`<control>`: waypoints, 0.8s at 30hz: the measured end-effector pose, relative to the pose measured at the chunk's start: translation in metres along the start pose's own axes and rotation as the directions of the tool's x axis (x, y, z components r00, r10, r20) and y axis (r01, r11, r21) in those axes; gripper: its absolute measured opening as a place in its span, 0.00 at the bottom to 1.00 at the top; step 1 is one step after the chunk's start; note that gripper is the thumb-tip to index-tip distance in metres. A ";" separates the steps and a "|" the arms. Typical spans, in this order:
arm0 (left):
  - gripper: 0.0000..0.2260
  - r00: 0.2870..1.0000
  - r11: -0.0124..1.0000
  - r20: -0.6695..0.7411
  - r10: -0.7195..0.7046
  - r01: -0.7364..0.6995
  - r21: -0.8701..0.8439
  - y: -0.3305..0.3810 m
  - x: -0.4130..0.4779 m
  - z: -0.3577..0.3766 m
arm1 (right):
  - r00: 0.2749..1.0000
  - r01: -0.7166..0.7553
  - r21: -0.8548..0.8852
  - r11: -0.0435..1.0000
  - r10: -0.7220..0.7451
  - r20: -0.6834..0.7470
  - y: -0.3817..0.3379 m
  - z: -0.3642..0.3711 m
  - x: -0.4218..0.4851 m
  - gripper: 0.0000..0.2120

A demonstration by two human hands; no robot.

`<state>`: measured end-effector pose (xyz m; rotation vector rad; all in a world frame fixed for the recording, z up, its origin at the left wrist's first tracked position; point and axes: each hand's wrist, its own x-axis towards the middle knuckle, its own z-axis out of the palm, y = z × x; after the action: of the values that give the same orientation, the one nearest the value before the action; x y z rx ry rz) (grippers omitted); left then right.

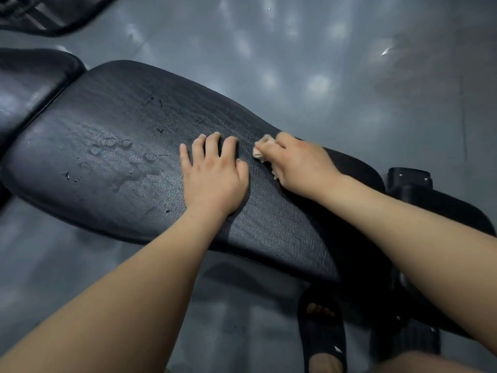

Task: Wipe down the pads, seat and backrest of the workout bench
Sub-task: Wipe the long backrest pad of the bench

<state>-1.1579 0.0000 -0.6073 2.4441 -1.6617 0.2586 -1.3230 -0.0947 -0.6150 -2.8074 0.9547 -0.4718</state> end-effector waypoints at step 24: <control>0.22 0.992 0.998 0.118 0.050 -0.046 -0.036 0.047 -0.002 0.005 | 0.966 -0.260 -0.209 0.943 0.250 -0.071 0.040 0.000 -0.028 0.18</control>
<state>-1.2027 -0.0160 -0.6101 2.4415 -1.7591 0.0915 -1.3670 -0.1091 -0.6316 -2.8069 1.4373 -0.4181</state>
